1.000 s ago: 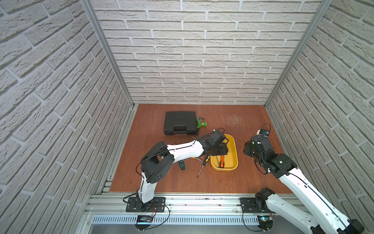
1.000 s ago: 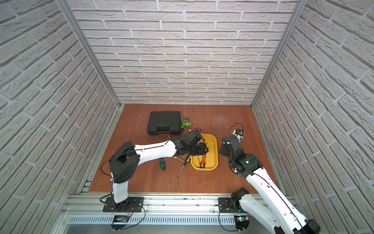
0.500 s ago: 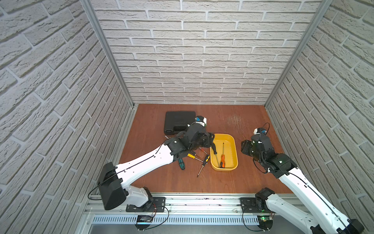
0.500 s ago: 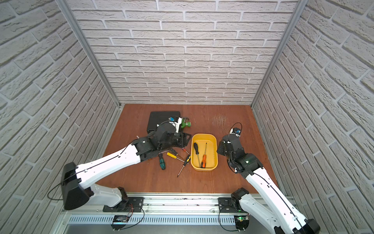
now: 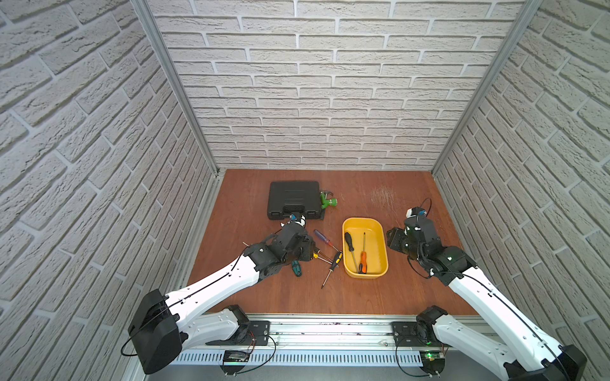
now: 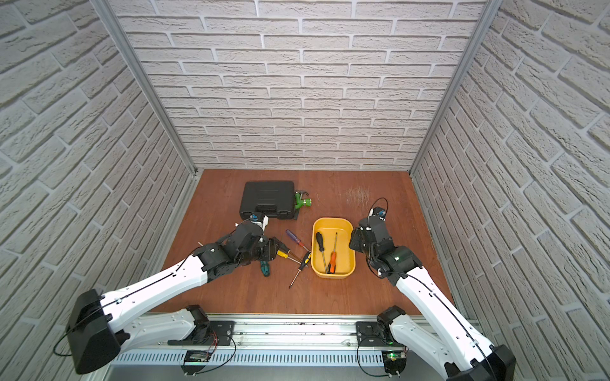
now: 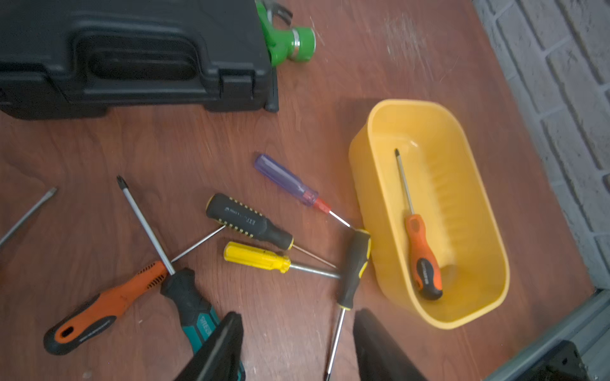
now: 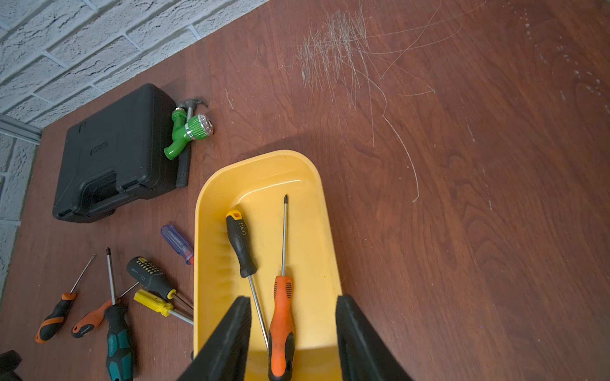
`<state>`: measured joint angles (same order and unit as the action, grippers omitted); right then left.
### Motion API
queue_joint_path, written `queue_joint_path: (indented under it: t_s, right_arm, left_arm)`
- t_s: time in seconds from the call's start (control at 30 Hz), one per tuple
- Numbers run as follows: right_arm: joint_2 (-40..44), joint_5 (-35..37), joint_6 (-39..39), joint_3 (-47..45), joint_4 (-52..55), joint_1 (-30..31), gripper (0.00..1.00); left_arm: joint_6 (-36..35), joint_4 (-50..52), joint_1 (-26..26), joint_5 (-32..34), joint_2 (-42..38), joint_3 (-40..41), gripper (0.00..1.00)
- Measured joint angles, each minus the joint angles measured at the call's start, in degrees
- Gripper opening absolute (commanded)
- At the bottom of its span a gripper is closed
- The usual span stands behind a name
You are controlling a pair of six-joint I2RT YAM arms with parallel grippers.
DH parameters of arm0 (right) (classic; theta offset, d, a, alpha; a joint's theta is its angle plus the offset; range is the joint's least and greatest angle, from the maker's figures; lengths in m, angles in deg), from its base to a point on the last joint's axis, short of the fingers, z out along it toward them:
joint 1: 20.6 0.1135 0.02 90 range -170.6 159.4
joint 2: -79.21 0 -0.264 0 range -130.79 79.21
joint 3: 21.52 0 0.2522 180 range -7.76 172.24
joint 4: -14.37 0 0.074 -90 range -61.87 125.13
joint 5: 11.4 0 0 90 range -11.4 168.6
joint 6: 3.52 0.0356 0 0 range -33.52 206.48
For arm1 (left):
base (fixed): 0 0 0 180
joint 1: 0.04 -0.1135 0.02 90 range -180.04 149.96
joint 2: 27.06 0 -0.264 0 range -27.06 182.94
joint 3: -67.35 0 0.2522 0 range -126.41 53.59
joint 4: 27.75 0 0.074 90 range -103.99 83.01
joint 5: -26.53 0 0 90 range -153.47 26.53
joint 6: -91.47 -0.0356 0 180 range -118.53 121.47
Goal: Put the screwdriver on the desktop into the storage box
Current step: Pick up the screwdriver from the center of the board.
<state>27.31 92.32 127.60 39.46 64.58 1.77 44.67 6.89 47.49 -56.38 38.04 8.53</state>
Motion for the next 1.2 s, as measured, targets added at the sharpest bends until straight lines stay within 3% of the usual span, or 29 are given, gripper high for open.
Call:
queue_joint_path:
  t_s: [0.6, 1.2]
  right_arm:
    - [-1.49, -0.76, 0.0, 0.46, -0.2, -0.02, 0.47]
    - [-0.15, -0.61, 0.0, 0.46, -0.2, -0.02, 0.47]
  left_arm:
    - [-2.23, -6.88, 8.96, -4.2, 18.97, -1.51, 0.48]
    - [-3.13, -7.15, 9.99, -4.79, 27.34, -5.46, 0.43]
